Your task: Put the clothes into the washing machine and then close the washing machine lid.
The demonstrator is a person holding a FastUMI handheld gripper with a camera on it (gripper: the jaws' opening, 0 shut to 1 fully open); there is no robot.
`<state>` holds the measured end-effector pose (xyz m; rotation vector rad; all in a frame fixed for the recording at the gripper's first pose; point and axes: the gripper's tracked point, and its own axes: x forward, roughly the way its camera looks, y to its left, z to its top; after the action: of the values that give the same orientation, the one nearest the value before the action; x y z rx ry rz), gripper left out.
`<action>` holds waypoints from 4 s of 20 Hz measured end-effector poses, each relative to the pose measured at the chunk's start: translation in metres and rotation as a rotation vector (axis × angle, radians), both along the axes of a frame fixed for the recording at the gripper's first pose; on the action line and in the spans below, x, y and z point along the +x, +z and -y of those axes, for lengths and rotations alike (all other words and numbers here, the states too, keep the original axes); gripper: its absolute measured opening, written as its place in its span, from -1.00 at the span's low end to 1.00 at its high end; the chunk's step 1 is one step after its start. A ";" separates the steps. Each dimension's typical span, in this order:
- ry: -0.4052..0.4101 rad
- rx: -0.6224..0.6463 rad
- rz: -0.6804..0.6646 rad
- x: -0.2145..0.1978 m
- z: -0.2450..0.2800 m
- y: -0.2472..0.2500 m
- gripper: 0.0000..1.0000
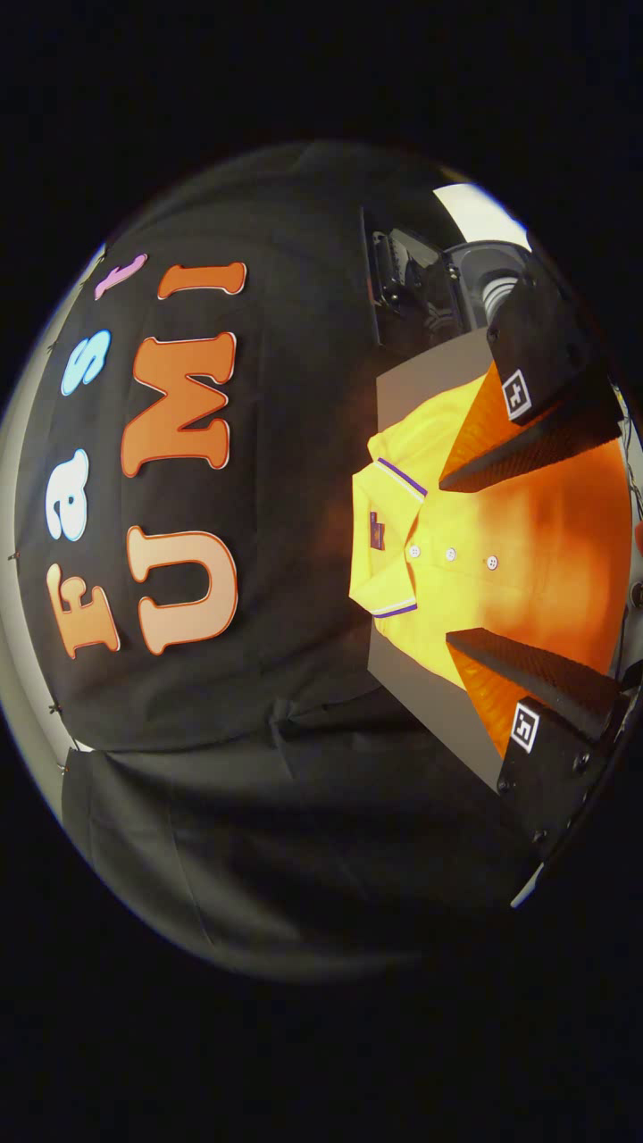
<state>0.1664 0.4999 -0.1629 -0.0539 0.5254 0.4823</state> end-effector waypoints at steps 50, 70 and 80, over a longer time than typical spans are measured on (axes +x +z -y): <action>-0.012 0.338 0.436 0.007 0.193 0.158 -0.85; -0.102 0.255 0.381 0.088 0.432 0.095 -0.85; -0.197 0.180 0.206 0.120 0.449 -0.030 -0.85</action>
<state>0.2866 0.0514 -0.1928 0.1191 0.2800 0.3249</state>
